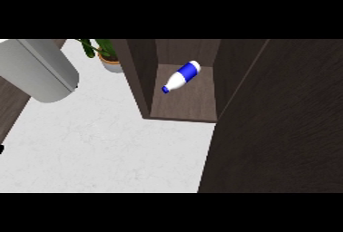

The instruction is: Pick up the bottled water, place it into the cabinet and close the cabinet

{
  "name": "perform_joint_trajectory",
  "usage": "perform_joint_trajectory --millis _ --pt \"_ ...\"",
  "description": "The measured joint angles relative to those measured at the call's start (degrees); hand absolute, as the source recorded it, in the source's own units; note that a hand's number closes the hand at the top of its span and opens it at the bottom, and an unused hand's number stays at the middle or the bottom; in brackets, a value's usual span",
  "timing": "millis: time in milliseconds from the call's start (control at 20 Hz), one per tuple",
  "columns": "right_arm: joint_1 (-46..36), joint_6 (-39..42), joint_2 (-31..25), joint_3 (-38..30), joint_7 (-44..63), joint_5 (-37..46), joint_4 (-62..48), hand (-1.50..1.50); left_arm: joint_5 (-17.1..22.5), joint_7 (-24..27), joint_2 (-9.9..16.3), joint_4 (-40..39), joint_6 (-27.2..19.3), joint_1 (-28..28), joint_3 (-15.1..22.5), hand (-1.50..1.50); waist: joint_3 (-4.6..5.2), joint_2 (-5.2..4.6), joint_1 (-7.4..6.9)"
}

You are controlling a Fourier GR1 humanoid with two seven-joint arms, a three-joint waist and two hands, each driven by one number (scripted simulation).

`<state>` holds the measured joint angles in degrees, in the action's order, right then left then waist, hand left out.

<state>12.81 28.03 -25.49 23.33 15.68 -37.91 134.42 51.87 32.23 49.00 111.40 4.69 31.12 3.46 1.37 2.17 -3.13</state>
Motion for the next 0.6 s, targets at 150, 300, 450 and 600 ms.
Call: perform_joint_trajectory --millis 150,300,450,600 --pt "-4.73 -3.98 1.94 2.54 2.79 0.56 -0.36 1.50 0.54 0.47 0.65 -0.27 1.68 1.07 -1.20 -1.50 0.01 -0.03 -0.61" --pt "-9.57 -7.80 3.66 3.73 5.70 1.38 -1.02 1.50 1.40 0.74 1.24 -0.57 3.21 1.91 -2.52 -1.50 -0.07 -0.19 -0.99" --pt "-14.86 -11.58 6.01 4.49 8.33 3.39 -2.12 1.50 1.87 1.04 1.89 -0.68 4.73 2.57 -3.65 -1.50 -0.12 -0.38 -1.81" --pt "-19.83 -14.90 8.69 4.98 10.89 6.21 -2.88 1.50 2.66 1.24 2.52 -1.10 6.18 2.97 -5.01 -1.50 -0.19 -0.65 -2.27"
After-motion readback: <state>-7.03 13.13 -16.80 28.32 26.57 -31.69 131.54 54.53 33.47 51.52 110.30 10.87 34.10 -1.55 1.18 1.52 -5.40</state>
